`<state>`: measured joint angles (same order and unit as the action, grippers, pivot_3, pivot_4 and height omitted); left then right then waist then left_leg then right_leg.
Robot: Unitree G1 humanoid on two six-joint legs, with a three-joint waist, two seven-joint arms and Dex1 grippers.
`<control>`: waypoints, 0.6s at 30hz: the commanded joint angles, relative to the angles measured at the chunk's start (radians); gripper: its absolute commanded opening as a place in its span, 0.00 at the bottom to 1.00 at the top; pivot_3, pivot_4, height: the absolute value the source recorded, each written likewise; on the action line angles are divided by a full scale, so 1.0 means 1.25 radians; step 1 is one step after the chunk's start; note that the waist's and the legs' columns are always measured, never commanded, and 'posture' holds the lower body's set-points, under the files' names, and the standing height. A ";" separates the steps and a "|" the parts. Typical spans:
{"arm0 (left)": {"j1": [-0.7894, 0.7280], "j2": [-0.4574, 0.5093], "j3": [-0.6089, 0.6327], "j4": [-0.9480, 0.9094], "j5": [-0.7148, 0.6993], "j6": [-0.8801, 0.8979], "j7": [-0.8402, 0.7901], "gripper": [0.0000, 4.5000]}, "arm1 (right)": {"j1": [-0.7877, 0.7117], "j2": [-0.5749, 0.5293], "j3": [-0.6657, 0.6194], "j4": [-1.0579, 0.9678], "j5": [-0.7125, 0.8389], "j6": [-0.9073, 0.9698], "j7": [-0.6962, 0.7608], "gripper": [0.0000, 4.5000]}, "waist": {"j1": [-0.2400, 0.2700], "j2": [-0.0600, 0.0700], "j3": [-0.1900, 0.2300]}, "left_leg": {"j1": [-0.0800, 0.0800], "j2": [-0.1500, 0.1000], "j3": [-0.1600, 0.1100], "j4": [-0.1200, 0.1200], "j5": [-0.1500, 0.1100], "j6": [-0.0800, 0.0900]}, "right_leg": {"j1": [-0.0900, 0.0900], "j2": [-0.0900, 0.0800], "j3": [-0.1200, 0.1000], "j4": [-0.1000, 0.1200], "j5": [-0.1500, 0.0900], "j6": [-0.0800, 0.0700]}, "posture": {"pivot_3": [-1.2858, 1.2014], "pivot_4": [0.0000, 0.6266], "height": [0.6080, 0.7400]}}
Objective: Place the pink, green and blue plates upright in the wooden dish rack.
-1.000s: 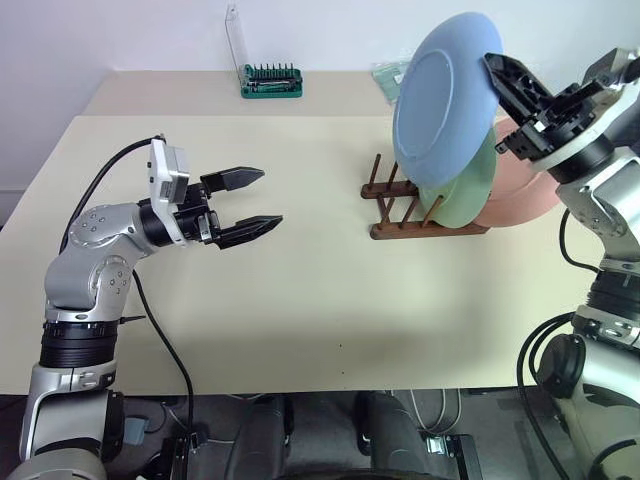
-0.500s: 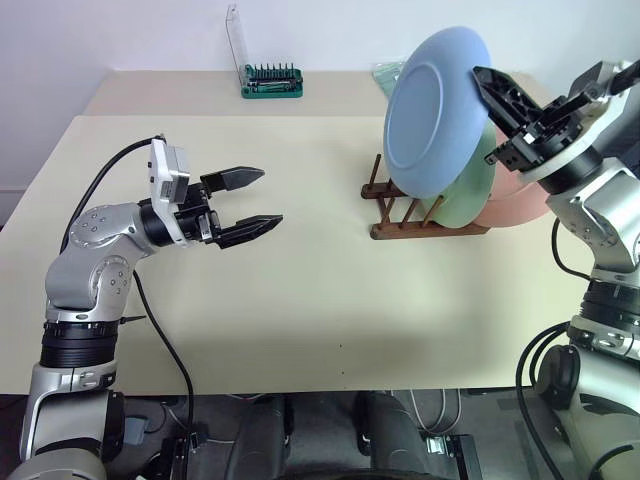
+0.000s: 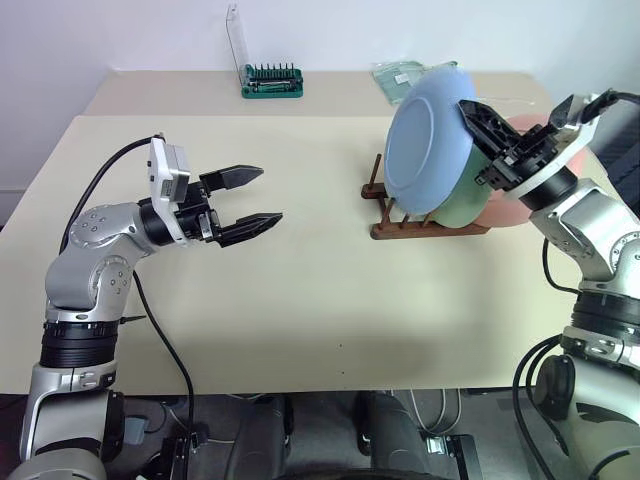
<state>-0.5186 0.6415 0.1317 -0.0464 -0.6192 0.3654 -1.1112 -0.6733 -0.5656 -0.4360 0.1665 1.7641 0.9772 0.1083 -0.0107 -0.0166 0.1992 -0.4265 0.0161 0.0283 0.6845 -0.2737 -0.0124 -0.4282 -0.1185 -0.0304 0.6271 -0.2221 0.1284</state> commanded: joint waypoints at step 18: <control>-0.002 0.001 0.001 -0.044 -0.008 0.009 0.009 1.00 | -0.027 -0.003 -0.005 -0.087 -0.084 -0.004 0.094 0.99 | 0.000 0.000 0.000 | 0.000 0.000 0.000 0.000 0.000 0.000 | 0.000 0.000 0.000 0.000 0.000 0.000 | 0.52 0.24 0.88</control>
<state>-0.5168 0.6415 0.1310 -0.0639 -0.6198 0.3788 -1.1002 -0.6990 -0.5580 -0.4276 0.1118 1.6518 0.9697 0.2000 -0.0109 -0.0166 0.1992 -0.4265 0.0161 0.0282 0.6845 -0.2737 -0.0124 -0.4282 -0.1185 -0.0304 0.6270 -0.2221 0.1284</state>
